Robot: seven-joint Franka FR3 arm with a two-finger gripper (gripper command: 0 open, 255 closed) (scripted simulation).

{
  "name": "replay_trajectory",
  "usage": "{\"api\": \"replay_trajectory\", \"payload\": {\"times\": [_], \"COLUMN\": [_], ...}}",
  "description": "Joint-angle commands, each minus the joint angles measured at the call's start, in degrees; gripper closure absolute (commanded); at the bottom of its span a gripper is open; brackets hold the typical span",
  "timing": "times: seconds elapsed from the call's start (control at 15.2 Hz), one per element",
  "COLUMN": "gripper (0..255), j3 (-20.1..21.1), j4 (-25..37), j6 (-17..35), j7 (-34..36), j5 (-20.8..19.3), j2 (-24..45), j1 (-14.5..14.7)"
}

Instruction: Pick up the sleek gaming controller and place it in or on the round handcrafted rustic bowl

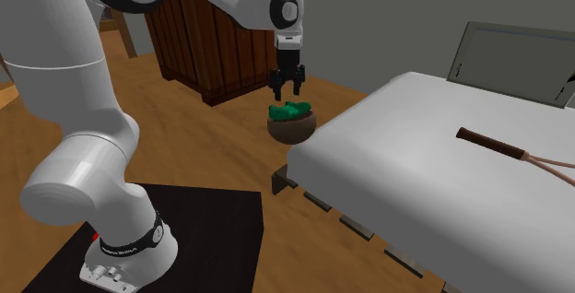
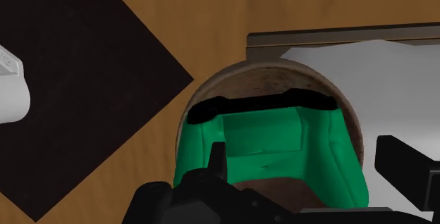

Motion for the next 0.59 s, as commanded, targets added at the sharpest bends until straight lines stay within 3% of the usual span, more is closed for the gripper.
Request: {"api": "replay_trajectory", "payload": {"times": [0.0,0.53], "gripper": [0,0], "j3": [0.25,0.34], "j4": [2.88,4.23], "j6": [-3.38,-4.85], "j7": [-0.52,-0.67], "j5": [0.70,0.90], "j2": [-0.66,-0.83], "j1": [0.07,0.14]}}
